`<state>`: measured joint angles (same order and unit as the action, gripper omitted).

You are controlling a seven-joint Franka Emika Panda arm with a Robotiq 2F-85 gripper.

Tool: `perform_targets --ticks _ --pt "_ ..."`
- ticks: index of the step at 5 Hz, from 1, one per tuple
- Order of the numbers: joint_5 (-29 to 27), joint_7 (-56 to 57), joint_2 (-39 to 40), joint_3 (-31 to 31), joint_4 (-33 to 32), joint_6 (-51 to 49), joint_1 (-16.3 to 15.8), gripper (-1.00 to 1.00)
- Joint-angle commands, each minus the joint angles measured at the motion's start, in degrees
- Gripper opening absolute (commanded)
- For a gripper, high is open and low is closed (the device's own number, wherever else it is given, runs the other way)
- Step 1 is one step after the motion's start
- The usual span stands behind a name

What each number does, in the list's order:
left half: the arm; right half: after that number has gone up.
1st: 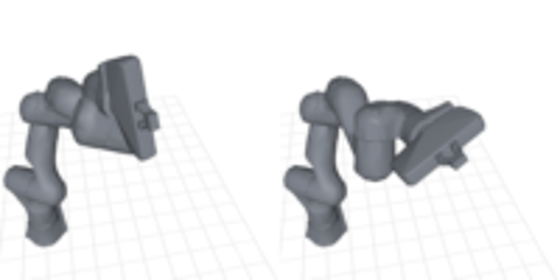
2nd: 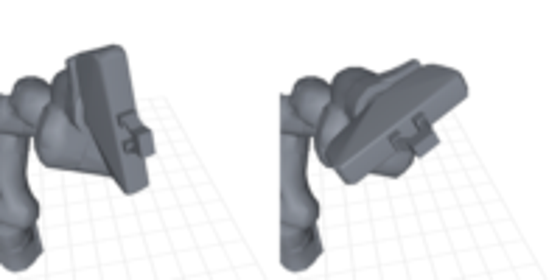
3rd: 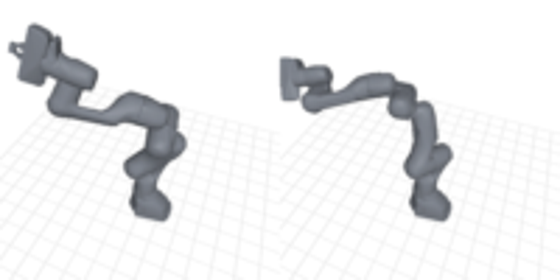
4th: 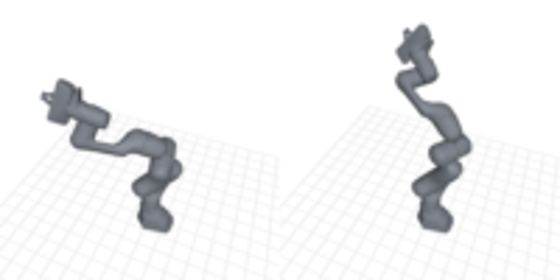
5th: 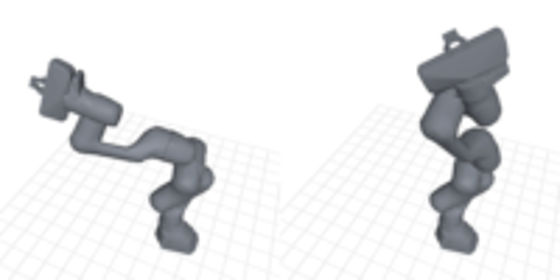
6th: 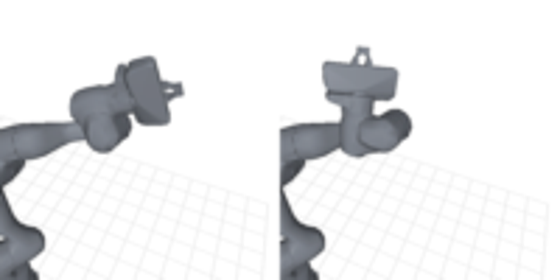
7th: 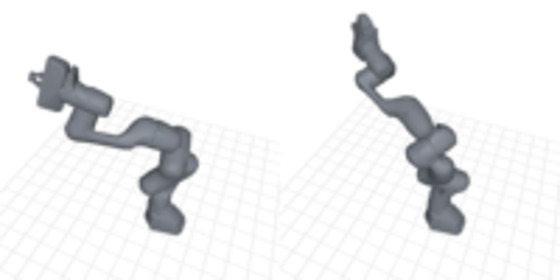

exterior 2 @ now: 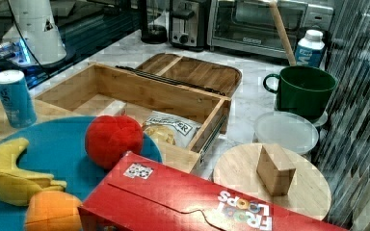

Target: Pick up the butter.

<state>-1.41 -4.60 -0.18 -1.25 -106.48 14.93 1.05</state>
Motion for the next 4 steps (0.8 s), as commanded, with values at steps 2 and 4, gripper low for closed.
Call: perform_targets --ticks 2,4 --pt "0.6 1.2 -2.5 0.7 -4.1 2.5 0.8 -1.00" --pt "2.3 5.0 -6.4 3.9 -9.4 5.3 3.3 -1.00"
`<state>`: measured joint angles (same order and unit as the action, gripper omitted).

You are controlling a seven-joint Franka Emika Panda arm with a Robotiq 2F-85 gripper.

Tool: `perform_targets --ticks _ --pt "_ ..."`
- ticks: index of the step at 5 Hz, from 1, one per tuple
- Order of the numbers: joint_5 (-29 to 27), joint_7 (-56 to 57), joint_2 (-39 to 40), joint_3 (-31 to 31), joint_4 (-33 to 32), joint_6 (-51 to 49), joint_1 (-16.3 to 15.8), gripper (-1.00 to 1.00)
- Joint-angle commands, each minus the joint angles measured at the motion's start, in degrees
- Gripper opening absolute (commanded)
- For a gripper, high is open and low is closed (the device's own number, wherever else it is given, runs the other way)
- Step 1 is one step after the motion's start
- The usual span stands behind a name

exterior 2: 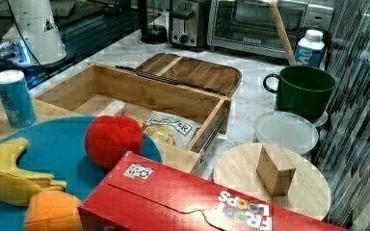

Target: Pick up the butter.

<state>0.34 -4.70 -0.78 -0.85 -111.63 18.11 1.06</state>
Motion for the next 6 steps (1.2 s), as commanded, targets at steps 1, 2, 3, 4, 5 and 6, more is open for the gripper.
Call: perform_targets --ticks 1,2,3,4,5,6 --pt "1.0 9.5 -6.0 5.0 -4.4 2.0 5.3 -1.00" --pt "-1.5 13.1 -4.9 8.2 -2.6 -0.3 6.4 -1.00" --pt "0.7 9.0 -5.8 9.7 -4.5 2.3 7.6 -1.00" --pt "1.0 2.5 -5.9 9.9 -7.6 5.6 9.1 -1.00" --pt "-0.6 -3.5 -4.6 7.1 -9.0 6.9 13.9 -1.00" --pt "-0.8 -9.5 -2.8 7.7 -9.5 6.9 14.4 -0.67"
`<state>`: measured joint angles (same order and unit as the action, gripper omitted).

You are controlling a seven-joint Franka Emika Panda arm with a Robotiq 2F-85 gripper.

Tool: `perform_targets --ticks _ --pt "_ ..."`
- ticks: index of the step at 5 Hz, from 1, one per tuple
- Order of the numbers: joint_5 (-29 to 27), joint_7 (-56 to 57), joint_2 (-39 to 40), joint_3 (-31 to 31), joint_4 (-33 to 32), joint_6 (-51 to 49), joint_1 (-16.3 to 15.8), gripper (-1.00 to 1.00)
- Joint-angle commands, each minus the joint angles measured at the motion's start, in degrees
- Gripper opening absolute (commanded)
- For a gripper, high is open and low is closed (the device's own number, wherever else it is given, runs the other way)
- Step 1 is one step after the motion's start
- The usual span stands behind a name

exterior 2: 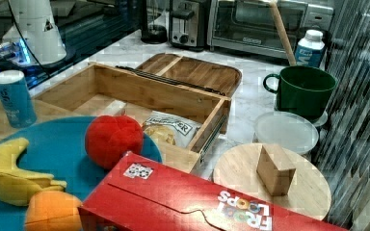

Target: Pick up the butter.

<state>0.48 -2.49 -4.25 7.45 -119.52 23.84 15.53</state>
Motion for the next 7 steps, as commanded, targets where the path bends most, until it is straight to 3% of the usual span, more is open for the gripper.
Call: perform_targets --ticks 1,3,7 --pt "-1.6 -13.2 2.9 -0.7 -1.7 -0.1 1.5 1.00" --pt "1.1 -13.1 6.0 0.0 -6.7 6.2 2.8 1.00" --pt "1.0 -9.4 12.0 1.1 -12.5 19.7 4.1 1.00"
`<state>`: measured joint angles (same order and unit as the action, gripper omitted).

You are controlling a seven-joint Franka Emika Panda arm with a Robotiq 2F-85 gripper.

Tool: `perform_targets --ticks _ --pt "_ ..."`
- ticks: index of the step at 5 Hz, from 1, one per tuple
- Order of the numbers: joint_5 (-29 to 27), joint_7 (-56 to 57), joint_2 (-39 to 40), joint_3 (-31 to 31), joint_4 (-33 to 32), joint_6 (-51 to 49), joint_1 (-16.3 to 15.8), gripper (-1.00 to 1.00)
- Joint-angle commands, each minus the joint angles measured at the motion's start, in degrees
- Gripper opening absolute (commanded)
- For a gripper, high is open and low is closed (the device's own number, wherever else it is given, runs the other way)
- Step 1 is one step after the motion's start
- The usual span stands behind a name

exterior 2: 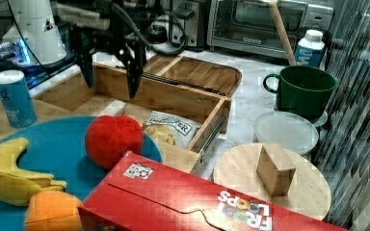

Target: Pick up the butter.

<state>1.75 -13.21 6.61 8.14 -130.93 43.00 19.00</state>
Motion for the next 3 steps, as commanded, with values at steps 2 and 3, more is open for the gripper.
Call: perform_targets --ticks 2,3 --pt "-0.8 1.7 2.0 0.6 -4.3 9.3 1.0 1.00" --pt "0.9 0.9 0.7 0.8 -5.5 10.2 0.9 1.00"
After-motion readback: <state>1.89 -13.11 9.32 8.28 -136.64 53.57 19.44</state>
